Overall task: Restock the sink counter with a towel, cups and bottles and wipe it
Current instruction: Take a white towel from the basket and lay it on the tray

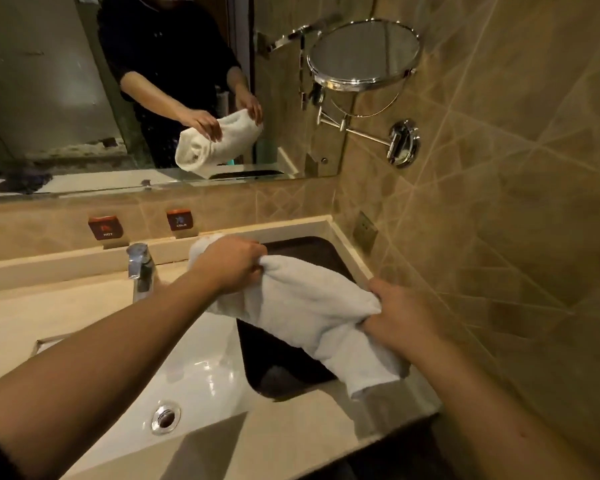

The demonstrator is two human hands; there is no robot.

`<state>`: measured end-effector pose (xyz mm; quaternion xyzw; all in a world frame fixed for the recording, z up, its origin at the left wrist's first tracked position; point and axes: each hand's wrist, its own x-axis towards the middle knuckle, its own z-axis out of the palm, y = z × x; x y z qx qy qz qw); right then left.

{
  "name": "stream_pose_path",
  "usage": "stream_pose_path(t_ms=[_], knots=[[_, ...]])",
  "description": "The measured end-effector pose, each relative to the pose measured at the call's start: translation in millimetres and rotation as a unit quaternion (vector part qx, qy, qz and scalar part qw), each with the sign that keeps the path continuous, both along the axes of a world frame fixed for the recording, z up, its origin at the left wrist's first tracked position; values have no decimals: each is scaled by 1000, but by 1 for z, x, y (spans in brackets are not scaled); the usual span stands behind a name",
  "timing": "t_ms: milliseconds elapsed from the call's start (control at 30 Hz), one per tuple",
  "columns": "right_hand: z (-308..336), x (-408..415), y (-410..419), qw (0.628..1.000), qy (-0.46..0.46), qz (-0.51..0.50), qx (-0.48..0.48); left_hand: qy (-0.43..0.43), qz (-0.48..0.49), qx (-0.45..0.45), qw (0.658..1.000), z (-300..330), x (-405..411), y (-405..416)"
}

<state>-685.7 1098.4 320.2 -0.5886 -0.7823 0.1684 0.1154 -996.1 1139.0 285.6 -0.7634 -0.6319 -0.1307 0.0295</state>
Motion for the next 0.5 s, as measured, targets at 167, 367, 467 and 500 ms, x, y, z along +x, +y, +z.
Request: stream_pose_path(t_ms=[167,367,467,500], knots=[[-37,-12,41,994,31,-84,-65,76,-71,-14,994,-23,12,103],[-80,-9,75,981,53,-157,-99,136,-145,-31,980,-55,48,189],[-100,0,89,974,67,-176,-128,145,-172,-27,974,-75,67,219],[-107,3,93,973,65,-176,-135,149,-176,-27,973,-82,73,227]])
